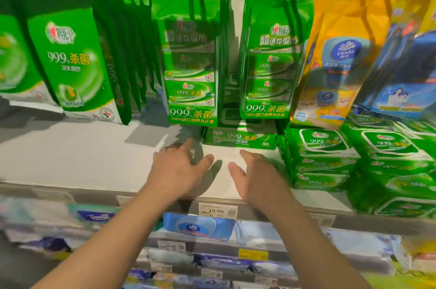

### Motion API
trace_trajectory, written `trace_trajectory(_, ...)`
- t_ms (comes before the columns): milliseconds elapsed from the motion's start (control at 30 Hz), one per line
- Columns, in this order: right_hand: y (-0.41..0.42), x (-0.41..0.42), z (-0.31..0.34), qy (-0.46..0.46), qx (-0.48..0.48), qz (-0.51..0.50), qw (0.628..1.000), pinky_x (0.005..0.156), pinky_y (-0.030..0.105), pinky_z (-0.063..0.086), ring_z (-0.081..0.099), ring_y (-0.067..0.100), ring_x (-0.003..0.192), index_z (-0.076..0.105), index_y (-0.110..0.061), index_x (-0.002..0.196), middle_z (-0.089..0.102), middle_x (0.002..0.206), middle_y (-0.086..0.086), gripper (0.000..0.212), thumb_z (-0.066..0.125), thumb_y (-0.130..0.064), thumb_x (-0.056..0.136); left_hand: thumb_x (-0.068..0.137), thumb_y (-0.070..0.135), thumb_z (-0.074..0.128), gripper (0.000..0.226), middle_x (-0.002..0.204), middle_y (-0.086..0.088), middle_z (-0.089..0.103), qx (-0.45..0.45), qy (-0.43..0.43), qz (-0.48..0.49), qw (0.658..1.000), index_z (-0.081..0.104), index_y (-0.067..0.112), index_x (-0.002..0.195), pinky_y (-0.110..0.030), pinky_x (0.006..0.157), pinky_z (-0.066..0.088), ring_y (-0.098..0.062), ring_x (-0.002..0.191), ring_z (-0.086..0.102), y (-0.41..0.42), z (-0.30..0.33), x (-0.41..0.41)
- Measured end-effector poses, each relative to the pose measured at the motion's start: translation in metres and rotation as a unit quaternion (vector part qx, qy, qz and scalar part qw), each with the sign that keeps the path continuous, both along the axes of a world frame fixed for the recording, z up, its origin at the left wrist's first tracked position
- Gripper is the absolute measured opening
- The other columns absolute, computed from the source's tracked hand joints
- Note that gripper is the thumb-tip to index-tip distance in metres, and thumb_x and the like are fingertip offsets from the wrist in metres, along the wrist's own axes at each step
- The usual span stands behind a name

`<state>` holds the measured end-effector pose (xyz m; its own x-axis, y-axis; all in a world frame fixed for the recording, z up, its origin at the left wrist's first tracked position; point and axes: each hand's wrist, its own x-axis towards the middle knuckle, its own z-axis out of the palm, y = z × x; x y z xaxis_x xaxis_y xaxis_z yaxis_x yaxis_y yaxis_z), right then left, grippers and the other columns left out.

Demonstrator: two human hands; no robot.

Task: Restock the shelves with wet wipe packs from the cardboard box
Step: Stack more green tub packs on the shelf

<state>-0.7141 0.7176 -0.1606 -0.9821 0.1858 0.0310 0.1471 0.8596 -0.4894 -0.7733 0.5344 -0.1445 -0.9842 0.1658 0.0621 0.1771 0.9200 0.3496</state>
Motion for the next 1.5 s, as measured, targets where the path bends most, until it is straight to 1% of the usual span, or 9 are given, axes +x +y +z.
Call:
trace_trajectory(67, -0.01, 0.006, -0.005, 0.02, -0.011, 0.027, 0.999, 0.113, 0.048, 0.038, 0.05, 0.027, 0.135, 0.057, -0.019, 0.14, 0.061, 0.141, 0.007, 0.066, 0.034, -0.06, 0.095, 0.078, 0.085, 0.024, 0.092, 0.15, -0.001, 0.046, -0.052, 0.018, 0.025, 0.998, 0.033, 0.031, 0.151, -0.054, 0.118, 0.019, -0.026, 0.143, 0.033, -0.013, 0.0, 0.024)
trace_trajectory(167, -0.033, 0.011, -0.011, -0.032, 0.04, 0.076, 0.996, 0.124, 0.052, 0.017, 0.029, 0.021, 0.151, 0.042, -0.033, 0.153, 0.041, 0.161, -0.003, 0.062, 0.025, -0.063, 0.101, 0.077, 0.087, 0.023, 0.092, 0.159, 0.004, 0.032, -0.058, 0.009, 0.078, 0.995, 0.026, 0.035, 0.154, -0.058, 0.12, 0.006, -0.025, 0.15, 0.016, -0.046, -0.007, 0.059)
trace_trajectory(267, -0.063, 0.017, -0.007, -0.043, 0.068, 0.125, 0.989, 0.125, 0.057, 0.002, 0.012, 0.021, 0.157, 0.026, -0.039, 0.159, 0.023, 0.168, -0.008, 0.06, 0.018, -0.063, 0.103, 0.074, 0.091, 0.022, 0.096, 0.16, 0.007, 0.027, -0.041, 0.012, 0.143, 0.989, 0.025, 0.038, 0.153, -0.059, 0.12, 0.008, -0.026, 0.15, 0.013, -0.09, -0.01, 0.095)
trace_trajectory(433, -0.133, 0.04, 0.005, -0.006, 0.068, 0.201, 0.977, 0.125, 0.056, -0.005, 0.007, 0.019, 0.158, 0.025, -0.042, 0.159, 0.02, 0.169, -0.008, 0.062, 0.021, -0.066, 0.102, 0.068, 0.096, 0.011, 0.104, 0.16, 0.006, 0.029, -0.055, 0.025, 0.254, 0.965, 0.026, 0.037, 0.153, -0.059, 0.117, 0.019, -0.031, 0.148, 0.02, -0.17, -0.013, 0.145)
trace_trajectory(700, -0.284, 0.098, 0.004, -0.013, 0.066, 0.326, 0.943, 0.121, 0.068, -0.003, 0.003, 0.019, 0.158, 0.023, -0.046, 0.158, 0.015, 0.17, -0.012, 0.068, 0.026, -0.076, 0.097, 0.071, 0.094, 0.02, 0.097, 0.162, 0.013, 0.017, 0.031, -0.025, 0.37, 0.928, 0.017, 0.043, 0.153, -0.064, 0.116, 0.011, -0.028, 0.15, 0.006, -0.288, -0.023, 0.251)
trace_trajectory(833, -0.372, 0.139, -0.007, -0.049, 0.06, 0.378, 0.923, 0.117, 0.075, 0.002, 0.0, 0.015, 0.158, 0.02, -0.049, 0.158, 0.011, 0.169, -0.018, 0.07, 0.031, -0.077, 0.095, 0.068, 0.094, 0.018, 0.099, 0.162, 0.011, 0.02, 0.039, -0.04, 0.442, 0.895, 0.019, 0.043, 0.153, -0.061, 0.116, 0.017, -0.029, 0.149, 0.01, -0.367, -0.034, 0.321)
trace_trajectory(1233, -0.596, 0.26, -0.036, -0.073, 0.059, 0.527, 0.845, 0.121, 0.063, 0.021, 0.017, 0.026, 0.156, 0.026, -0.046, 0.157, 0.025, 0.168, -0.007, 0.089, 0.022, -0.09, 0.079, 0.064, 0.098, 0.015, 0.105, 0.158, 0.01, 0.027, 0.085, -0.041, 0.567, 0.819, 0.023, 0.041, 0.151, -0.051, 0.117, 0.023, -0.024, 0.147, 0.017, -0.539, -0.075, 0.498)
trace_trajectory(1400, -0.655, 0.271, -0.041, -0.072, 0.092, 0.557, 0.823, 0.119, 0.071, 0.014, 0.013, 0.023, 0.157, 0.02, -0.049, 0.157, 0.02, 0.168, -0.011, 0.086, 0.02, -0.091, 0.081, 0.066, 0.095, 0.017, 0.103, 0.155, 0.01, 0.032, 0.114, -0.034, 0.589, 0.799, 0.026, 0.038, 0.151, -0.044, 0.116, 0.026, -0.021, 0.143, 0.023, -0.581, -0.088, 0.519)
trace_trajectory(1500, -0.688, 0.268, -0.045, -0.083, 0.099, 0.562, 0.817, 0.119, 0.071, 0.003, 0.008, 0.022, 0.158, 0.021, -0.048, 0.158, 0.017, 0.169, -0.014, 0.068, 0.033, -0.074, 0.096, 0.07, 0.092, 0.023, 0.099, 0.155, 0.01, 0.031, 0.149, -0.051, 0.596, 0.788, 0.026, 0.037, 0.152, -0.042, 0.116, 0.026, -0.023, 0.143, 0.021, -0.602, -0.091, 0.518)
